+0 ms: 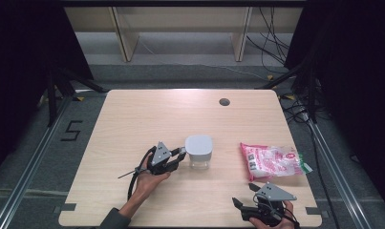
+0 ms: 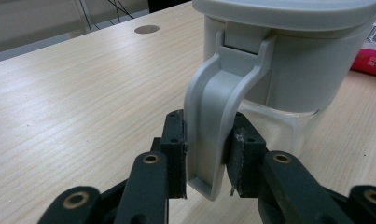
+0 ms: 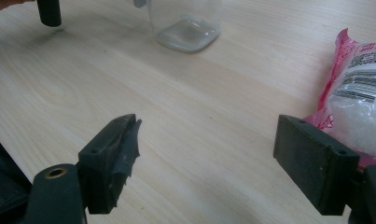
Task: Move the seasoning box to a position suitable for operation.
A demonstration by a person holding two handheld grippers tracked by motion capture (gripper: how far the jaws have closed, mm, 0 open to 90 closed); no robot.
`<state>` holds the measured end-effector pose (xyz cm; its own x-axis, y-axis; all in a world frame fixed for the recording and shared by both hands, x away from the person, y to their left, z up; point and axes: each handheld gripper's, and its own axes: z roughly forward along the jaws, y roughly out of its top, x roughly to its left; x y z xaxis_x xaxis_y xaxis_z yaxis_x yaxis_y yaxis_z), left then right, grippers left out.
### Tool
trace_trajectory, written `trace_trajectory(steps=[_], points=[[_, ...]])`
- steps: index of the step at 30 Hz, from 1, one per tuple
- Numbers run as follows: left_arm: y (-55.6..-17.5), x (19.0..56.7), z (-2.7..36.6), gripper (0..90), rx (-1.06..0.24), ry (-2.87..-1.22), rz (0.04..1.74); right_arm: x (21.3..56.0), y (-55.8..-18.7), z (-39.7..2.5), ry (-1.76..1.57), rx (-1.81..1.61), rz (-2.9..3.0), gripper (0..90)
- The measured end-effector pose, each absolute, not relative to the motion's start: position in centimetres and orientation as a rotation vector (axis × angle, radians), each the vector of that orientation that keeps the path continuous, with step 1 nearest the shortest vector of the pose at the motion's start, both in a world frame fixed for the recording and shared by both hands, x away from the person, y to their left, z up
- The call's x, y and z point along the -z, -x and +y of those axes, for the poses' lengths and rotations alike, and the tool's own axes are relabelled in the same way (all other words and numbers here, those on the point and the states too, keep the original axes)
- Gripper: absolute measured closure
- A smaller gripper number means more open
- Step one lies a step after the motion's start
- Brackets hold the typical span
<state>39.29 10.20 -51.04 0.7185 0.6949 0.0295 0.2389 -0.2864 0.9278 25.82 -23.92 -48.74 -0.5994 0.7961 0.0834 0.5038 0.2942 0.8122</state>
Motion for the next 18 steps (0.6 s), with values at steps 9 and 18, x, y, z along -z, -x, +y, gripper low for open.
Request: trace_trajectory(steps=[9,18], points=[[-39.46,50.98,10.18,70.6,-0.538,-1.854,0.738,48.80,-25.99,-24.07,-1.132,-1.211,2.245,22.9],[-39.27,50.94,10.27,70.5,-0.532,-1.853,0.753,48.76,-26.01,-24.13,-1.140,-1.219,2.239,22.9]])
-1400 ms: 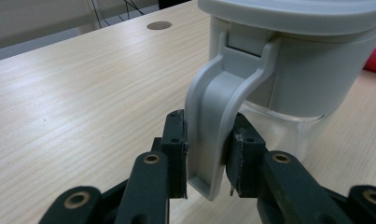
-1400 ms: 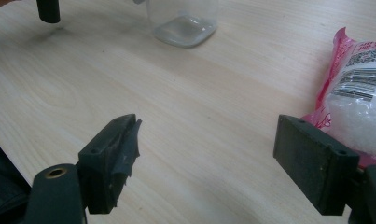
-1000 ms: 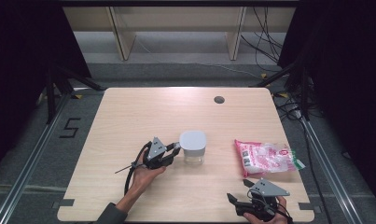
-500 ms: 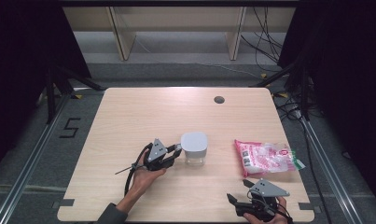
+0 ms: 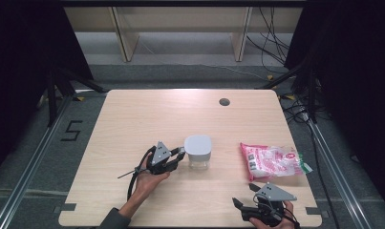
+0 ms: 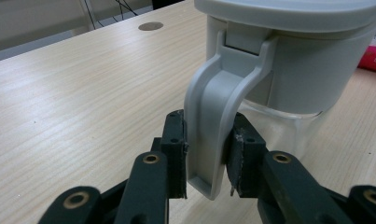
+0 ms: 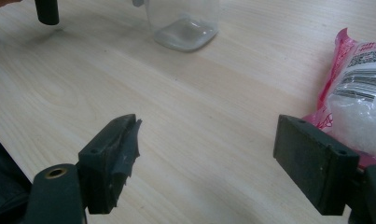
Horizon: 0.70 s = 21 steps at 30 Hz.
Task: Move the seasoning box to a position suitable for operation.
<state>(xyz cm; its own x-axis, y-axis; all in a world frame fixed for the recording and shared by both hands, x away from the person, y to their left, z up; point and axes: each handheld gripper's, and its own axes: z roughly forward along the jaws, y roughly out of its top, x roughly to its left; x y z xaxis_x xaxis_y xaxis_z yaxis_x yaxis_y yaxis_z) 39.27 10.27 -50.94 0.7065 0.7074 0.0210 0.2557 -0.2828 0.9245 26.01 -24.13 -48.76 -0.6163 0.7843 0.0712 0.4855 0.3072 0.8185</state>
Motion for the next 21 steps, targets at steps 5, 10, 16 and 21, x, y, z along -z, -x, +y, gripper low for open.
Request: trace_trajectory(steps=[5,10,16,21], points=[[-39.2,50.5,10.5,62.8,-0.506,-1.826,0.780,48.8,-26.0,-24.2,-1.145,-1.222,2.236,22.9],[-39.1,49.9,11.0,54.0,-0.485,-1.824,0.792,48.8,-26.0,-24.2,-1.146,-1.222,2.242,22.8],[-38.4,48.6,11.5,48.0,-0.431,-1.806,0.799,48.9,-26.1,-24.4,-1.154,-1.225,2.235,22.6],[-37.7,47.4,11.6,45.7,-0.393,-1.793,0.787,48.9,-26.0,-24.3,-1.154,-1.227,2.232,22.6]])
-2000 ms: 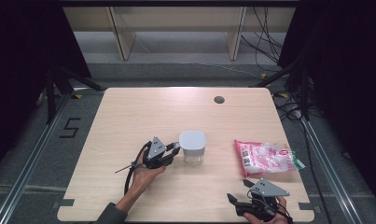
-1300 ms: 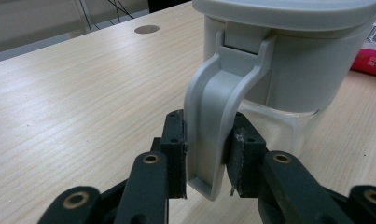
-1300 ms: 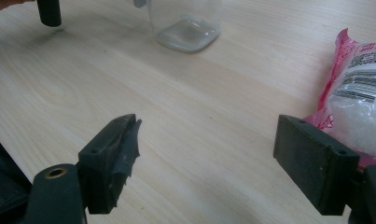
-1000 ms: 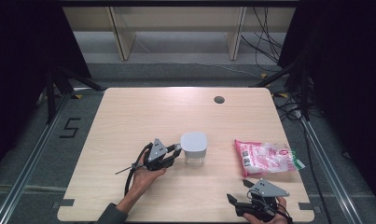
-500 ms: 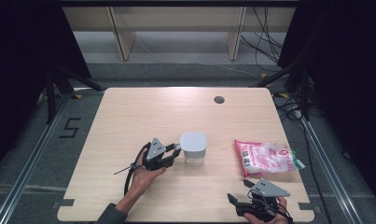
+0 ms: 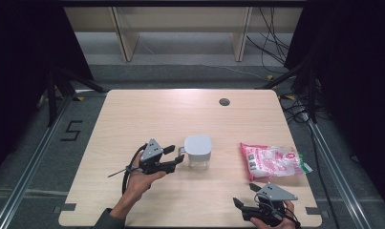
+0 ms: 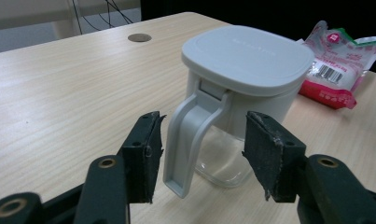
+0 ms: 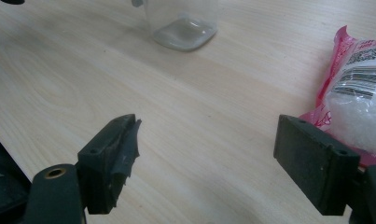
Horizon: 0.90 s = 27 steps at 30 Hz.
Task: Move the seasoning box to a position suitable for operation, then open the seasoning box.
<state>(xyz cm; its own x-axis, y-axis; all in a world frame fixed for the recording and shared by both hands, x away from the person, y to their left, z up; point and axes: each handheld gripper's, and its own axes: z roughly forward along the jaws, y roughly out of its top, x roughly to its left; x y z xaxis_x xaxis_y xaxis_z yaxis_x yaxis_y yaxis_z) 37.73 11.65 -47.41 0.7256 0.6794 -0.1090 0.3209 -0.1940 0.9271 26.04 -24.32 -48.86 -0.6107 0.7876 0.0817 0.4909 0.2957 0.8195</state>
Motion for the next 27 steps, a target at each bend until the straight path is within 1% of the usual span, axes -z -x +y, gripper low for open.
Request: trace_trajectory(steps=[8,15,16,19,20,22,25,27], points=[[-37.4,46.4,11.7,48.7,-0.380,-1.787,0.768,48.8,-25.9,-24.3,-1.189,-1.218,2.234,22.6],[-37.3,46.1,11.5,54.1,-0.386,-1.786,0.756,48.9,-26.1,-24.4,-1.162,-1.202,2.234,22.6],[-37.4,46.1,11.5,54.9,-0.388,-1.785,0.735,48.9,-26.1,-24.4,-1.155,-1.200,2.236,22.7],[-37.3,45.9,11.4,59.0,-0.391,-1.790,0.741,49.0,-26.2,-24.4,-1.150,-1.206,2.229,22.6],[-37.2,45.8,11.3,61.2,-0.390,-1.789,0.735,48.9,-26.0,-24.2,-1.200,-1.224,2.226,22.6],[-37.2,45.7,11.2,64.5,-0.385,-1.787,0.734,48.9,-26.2,-24.4,-1.148,-1.220,2.238,22.6],[-37.0,45.3,10.9,71.6,-0.403,-1.795,0.715,48.9,-26.0,-24.3,-1.170,-1.207,2.237,22.6],[-36.8,44.8,10.5,74.2,-0.426,-1.808,0.672,48.9,-26.2,-24.4,-1.156,-1.201,2.238,22.6]])
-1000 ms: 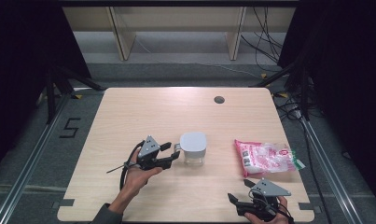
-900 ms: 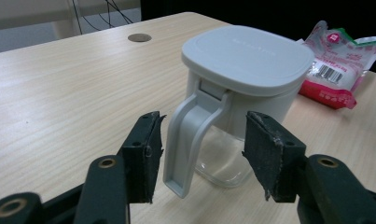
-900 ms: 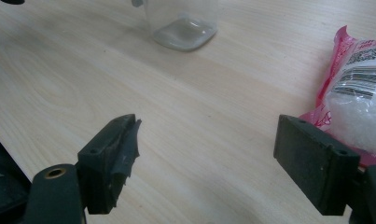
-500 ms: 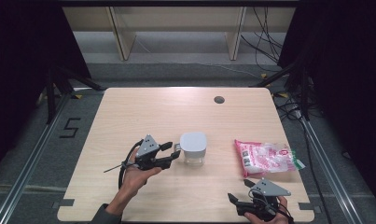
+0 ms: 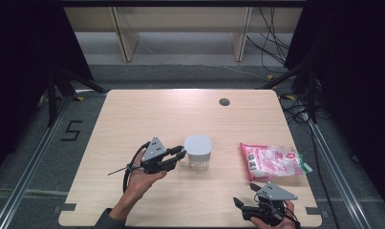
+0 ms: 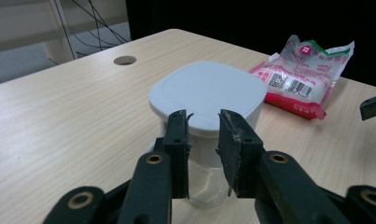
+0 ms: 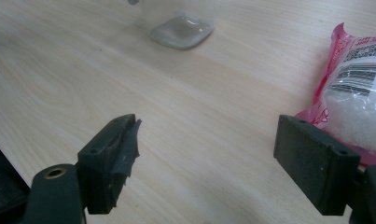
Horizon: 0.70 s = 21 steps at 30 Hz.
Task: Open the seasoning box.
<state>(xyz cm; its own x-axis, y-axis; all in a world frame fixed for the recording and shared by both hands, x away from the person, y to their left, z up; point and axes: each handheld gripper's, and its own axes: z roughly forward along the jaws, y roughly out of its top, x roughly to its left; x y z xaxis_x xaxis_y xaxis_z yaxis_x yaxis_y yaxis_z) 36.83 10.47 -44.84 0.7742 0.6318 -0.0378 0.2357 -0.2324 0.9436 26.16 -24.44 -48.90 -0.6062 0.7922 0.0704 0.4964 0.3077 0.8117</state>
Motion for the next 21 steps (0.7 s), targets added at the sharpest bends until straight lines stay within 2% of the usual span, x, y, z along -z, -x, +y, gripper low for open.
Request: trace_trajectory(steps=[10,21], points=[[-37.2,44.4,9.7,84.7,-0.454,-1.813,0.661,48.9,-26.1,-24.2,-1.156,-1.206,2.241,22.6],[-38.6,43.9,9.6,87.6,-0.493,-1.797,0.685,48.9,-26.1,-24.1,-1.144,-1.189,2.236,22.7]])
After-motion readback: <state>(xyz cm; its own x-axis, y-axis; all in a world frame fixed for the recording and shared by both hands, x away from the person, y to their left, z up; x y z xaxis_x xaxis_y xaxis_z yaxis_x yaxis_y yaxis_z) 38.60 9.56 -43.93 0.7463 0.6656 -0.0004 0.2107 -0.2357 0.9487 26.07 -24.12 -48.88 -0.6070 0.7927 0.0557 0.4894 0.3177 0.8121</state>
